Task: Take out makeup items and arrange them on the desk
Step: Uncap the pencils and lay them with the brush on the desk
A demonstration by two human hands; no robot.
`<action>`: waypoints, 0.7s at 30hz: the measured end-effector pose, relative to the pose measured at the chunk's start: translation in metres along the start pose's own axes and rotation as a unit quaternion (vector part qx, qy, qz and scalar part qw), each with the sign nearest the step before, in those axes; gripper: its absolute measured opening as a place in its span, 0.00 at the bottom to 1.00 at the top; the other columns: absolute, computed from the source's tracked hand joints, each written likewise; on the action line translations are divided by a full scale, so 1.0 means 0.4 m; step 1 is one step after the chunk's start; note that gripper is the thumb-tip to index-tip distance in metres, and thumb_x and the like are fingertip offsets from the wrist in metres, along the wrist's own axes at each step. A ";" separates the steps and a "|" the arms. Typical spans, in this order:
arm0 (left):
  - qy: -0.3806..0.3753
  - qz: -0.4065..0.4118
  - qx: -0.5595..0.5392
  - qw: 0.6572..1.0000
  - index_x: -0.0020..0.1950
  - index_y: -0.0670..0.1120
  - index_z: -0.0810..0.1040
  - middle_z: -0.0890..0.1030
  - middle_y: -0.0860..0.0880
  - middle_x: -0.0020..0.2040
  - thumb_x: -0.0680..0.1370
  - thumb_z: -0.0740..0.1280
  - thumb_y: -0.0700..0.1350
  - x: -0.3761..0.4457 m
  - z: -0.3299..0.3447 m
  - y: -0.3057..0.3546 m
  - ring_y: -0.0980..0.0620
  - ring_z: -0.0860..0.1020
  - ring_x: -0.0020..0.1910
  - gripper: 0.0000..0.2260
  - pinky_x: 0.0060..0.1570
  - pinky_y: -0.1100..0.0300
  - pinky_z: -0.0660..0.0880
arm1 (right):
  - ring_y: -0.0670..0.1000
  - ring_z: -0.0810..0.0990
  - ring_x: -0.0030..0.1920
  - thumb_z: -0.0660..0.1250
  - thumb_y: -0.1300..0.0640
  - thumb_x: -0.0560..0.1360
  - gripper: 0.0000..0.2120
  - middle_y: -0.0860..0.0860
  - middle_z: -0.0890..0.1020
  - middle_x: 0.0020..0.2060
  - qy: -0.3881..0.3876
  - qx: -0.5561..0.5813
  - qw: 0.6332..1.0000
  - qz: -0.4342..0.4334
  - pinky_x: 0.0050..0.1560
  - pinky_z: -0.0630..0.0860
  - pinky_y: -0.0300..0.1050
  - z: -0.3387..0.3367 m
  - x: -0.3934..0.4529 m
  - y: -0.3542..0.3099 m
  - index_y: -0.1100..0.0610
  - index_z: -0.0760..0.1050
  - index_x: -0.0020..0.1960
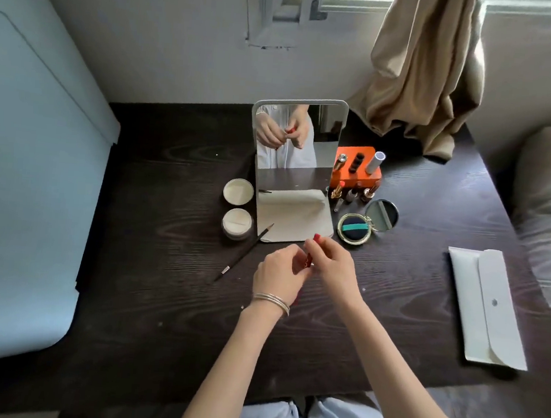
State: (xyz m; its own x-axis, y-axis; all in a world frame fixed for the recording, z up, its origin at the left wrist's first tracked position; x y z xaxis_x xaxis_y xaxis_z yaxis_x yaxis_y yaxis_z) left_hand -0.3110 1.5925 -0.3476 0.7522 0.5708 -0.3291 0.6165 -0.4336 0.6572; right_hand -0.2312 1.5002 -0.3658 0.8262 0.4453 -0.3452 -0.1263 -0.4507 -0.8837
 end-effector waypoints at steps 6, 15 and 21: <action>-0.042 -0.062 -0.046 0.996 0.48 0.48 0.80 0.84 0.50 0.46 0.72 0.71 0.51 0.014 0.043 -0.018 0.51 0.80 0.49 0.09 0.48 0.60 0.72 | 0.45 0.72 0.33 0.65 0.54 0.76 0.13 0.51 0.78 0.32 -0.055 -0.012 0.996 0.064 0.37 0.68 0.40 -0.012 0.039 0.014 0.58 0.79 0.36; -0.112 -0.146 -0.151 0.971 0.34 0.50 0.78 0.82 0.46 0.32 0.74 0.69 0.42 0.047 0.092 -0.058 0.45 0.82 0.35 0.09 0.50 0.48 0.80 | 0.44 0.69 0.31 0.65 0.58 0.77 0.14 0.50 0.75 0.28 -0.069 0.081 0.982 0.157 0.34 0.64 0.36 0.012 0.070 0.067 0.58 0.77 0.34; -0.119 -0.220 -0.208 0.946 0.44 0.43 0.73 0.74 0.46 0.36 0.80 0.57 0.42 0.048 0.127 -0.067 0.50 0.74 0.30 0.08 0.28 0.60 0.73 | 0.46 0.68 0.30 0.62 0.58 0.78 0.17 0.51 0.75 0.29 -0.065 0.080 0.969 0.226 0.33 0.63 0.38 0.067 0.095 0.113 0.58 0.74 0.31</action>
State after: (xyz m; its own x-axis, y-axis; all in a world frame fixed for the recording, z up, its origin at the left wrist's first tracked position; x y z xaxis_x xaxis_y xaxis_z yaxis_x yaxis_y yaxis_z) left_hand -0.3011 1.5795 -0.4060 0.5063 0.4370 -0.7434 0.7745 0.1487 0.6148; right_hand -0.2200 1.5174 -0.4275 0.5915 0.3281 -0.7365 -0.5512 -0.5021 -0.6664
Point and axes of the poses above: each hand's wrist, its own x-axis towards the middle knuckle, its own z-axis out of the palm, y = z × x, the point moved 9 cm from there along x, towards the middle knuckle
